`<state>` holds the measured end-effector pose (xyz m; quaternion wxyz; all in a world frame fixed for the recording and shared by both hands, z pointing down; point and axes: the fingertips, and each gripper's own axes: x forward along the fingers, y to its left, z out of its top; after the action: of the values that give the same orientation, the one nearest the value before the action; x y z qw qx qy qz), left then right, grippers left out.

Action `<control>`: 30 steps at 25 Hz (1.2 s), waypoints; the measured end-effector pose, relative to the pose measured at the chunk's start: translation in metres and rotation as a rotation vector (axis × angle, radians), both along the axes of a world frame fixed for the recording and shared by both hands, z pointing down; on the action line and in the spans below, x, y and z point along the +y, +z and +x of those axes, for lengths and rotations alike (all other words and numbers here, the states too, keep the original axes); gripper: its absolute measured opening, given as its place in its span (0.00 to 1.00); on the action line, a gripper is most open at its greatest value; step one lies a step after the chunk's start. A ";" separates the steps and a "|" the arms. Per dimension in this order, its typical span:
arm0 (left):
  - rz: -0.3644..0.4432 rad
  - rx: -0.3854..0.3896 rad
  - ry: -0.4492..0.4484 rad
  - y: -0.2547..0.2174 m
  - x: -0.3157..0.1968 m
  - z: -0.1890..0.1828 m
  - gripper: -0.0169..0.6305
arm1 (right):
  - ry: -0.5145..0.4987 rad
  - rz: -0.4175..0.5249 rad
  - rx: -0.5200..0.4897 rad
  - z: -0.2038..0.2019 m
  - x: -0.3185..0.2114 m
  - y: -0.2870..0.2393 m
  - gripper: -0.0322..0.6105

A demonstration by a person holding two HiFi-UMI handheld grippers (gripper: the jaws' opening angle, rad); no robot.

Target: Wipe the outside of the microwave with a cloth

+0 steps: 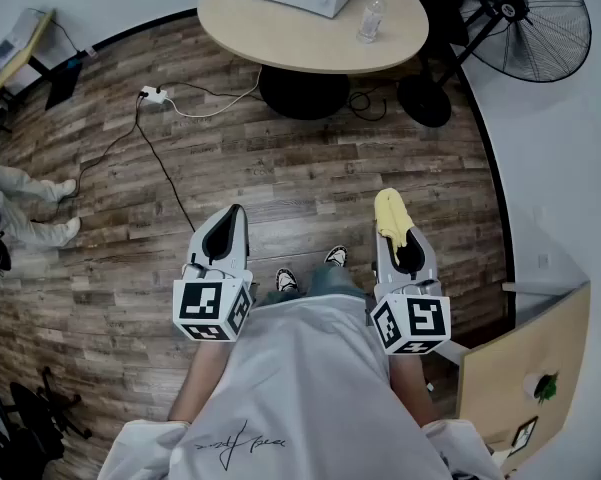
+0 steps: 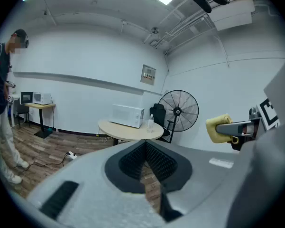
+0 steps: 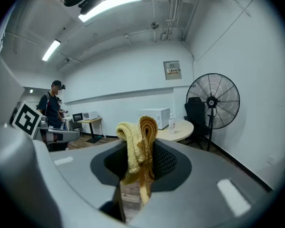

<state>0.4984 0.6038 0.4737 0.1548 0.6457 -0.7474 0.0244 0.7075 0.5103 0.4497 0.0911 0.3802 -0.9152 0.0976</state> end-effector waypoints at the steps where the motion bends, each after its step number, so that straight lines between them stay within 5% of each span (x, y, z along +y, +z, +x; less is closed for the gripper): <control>1: 0.001 0.001 -0.002 0.000 0.000 -0.001 0.01 | -0.002 0.000 0.000 -0.001 0.000 0.000 0.22; 11: -0.001 0.020 -0.010 0.005 -0.004 -0.009 0.01 | 0.079 -0.042 -0.032 0.002 -0.018 0.006 0.22; 23: -0.020 -0.009 -0.037 0.004 -0.042 -0.043 0.01 | -0.115 0.017 -0.111 -0.059 -0.050 -0.011 0.23; 30: -0.020 -0.020 -0.036 -0.001 -0.096 -0.081 0.01 | -0.113 0.043 -0.092 -0.102 -0.105 -0.018 0.23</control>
<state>0.4171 0.5083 0.4726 0.1541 0.6302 -0.7601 0.0354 0.6058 0.4058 0.4314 0.0461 0.3248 -0.9404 0.0900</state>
